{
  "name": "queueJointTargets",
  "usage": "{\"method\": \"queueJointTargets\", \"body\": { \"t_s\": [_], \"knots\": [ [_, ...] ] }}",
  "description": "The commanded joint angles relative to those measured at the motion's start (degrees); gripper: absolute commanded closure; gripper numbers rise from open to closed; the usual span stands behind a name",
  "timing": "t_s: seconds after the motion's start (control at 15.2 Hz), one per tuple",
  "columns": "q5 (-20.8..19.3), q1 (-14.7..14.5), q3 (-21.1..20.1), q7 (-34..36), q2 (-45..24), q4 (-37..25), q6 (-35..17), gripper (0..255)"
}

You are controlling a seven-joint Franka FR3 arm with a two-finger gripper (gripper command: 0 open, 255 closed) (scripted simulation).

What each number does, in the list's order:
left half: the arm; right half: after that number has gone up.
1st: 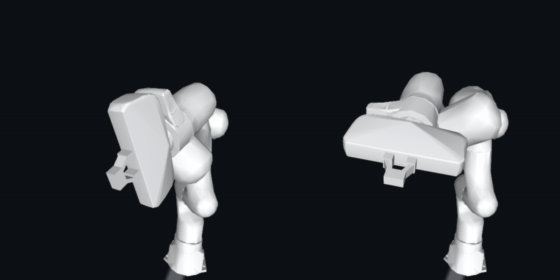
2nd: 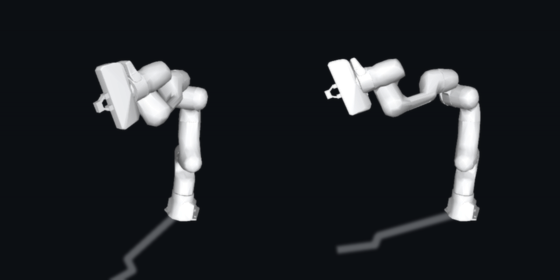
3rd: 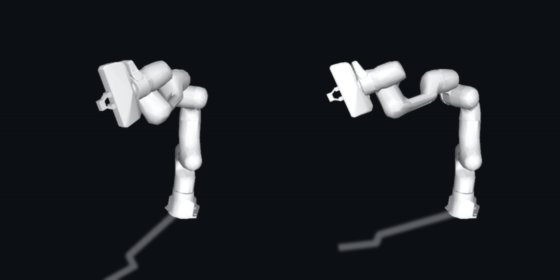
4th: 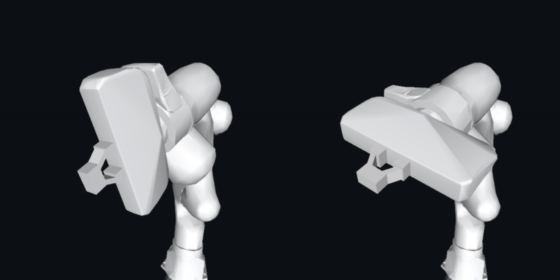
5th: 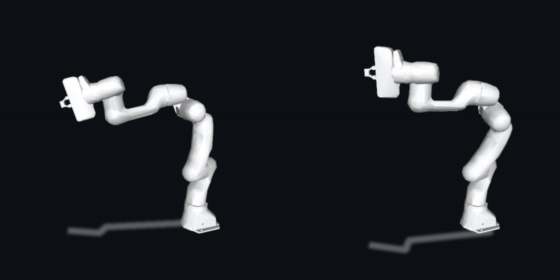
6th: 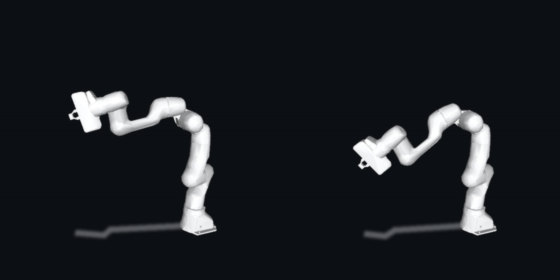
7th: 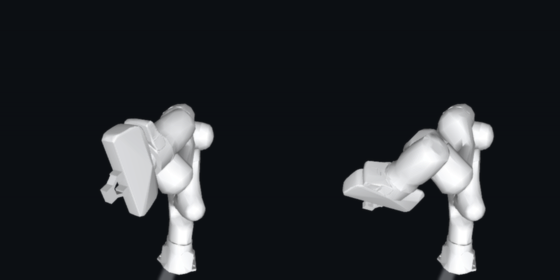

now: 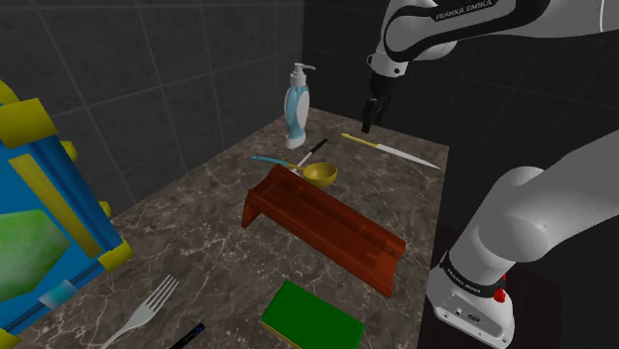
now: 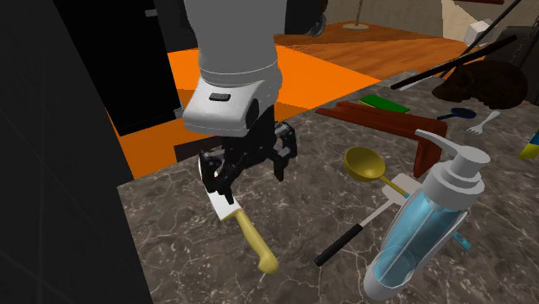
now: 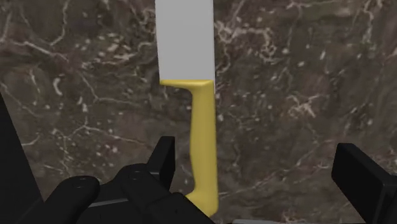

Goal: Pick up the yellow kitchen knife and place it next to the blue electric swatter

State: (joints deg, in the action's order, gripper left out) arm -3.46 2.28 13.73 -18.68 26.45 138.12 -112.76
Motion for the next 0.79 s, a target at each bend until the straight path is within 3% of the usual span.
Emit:
{"method": "queueJointTargets", "body": {
  "t_s": [0.0,0.73],
  "knots": [
    [-0.31,0.13,1.95,-3.43,-3.76,-1.7,-1.37,0],
    [-0.07,0.11,3.32,-5.36,-7.71,1.76,-8.4,0]
  ]
}}
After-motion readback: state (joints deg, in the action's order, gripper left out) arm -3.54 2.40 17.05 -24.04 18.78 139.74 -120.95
